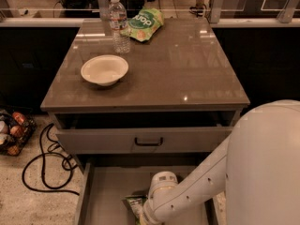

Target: Pick green jalapeno chip bag from middle drawer and place on counter

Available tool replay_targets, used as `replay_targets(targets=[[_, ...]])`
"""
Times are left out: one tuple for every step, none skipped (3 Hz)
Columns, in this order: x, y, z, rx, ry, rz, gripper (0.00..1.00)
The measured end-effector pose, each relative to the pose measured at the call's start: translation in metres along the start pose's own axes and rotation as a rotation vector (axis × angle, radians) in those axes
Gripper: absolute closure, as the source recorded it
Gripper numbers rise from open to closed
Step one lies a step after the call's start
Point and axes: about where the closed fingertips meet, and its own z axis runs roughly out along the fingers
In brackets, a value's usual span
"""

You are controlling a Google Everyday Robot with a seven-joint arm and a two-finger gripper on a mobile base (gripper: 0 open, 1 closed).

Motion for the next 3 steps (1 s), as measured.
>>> replay_targets(targets=[[0.002, 0.013, -0.021, 0.034, 0.010, -0.031, 1.00], [0.000, 0.024, -0.068, 0.117, -0.022, -0.045, 1.00], [-0.006, 0.033, -0.115, 0.168, -0.095, -0.062, 1.00]])
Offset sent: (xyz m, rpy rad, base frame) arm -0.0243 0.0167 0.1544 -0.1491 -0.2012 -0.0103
